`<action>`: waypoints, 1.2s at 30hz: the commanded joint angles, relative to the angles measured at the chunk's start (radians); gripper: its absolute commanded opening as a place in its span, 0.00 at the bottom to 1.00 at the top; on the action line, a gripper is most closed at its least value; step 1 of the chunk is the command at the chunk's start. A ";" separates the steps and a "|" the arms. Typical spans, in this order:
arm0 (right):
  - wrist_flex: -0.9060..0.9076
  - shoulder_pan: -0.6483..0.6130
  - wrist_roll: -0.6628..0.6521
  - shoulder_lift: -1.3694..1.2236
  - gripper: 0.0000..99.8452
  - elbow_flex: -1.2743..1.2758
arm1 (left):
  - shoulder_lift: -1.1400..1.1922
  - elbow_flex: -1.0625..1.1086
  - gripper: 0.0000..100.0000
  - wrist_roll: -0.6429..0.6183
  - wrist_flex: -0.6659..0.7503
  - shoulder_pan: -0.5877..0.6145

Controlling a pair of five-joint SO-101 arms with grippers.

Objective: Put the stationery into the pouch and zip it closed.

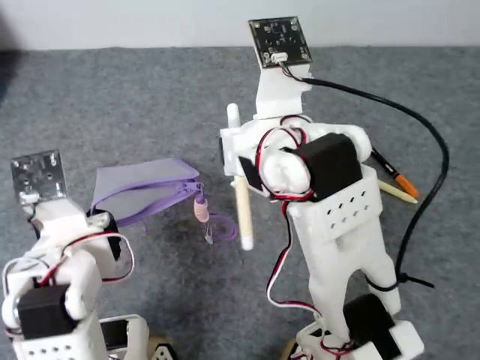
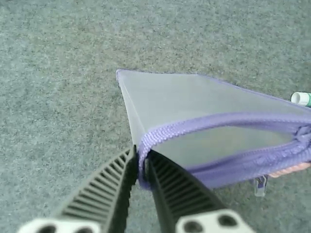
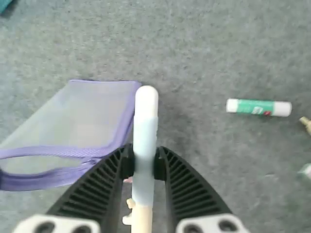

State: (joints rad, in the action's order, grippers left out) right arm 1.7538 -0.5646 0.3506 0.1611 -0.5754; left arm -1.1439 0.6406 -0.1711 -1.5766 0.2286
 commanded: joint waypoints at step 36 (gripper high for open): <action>-0.924 -0.045 0.034 0.748 0.01 0.994 | 0.132 -0.096 0.01 -0.091 0.064 -0.143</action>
State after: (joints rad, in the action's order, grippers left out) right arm 0.9897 -0.6045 0.3982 0.8777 0.3759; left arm -1.0180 0.5946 -0.1972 -1.5336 0.1366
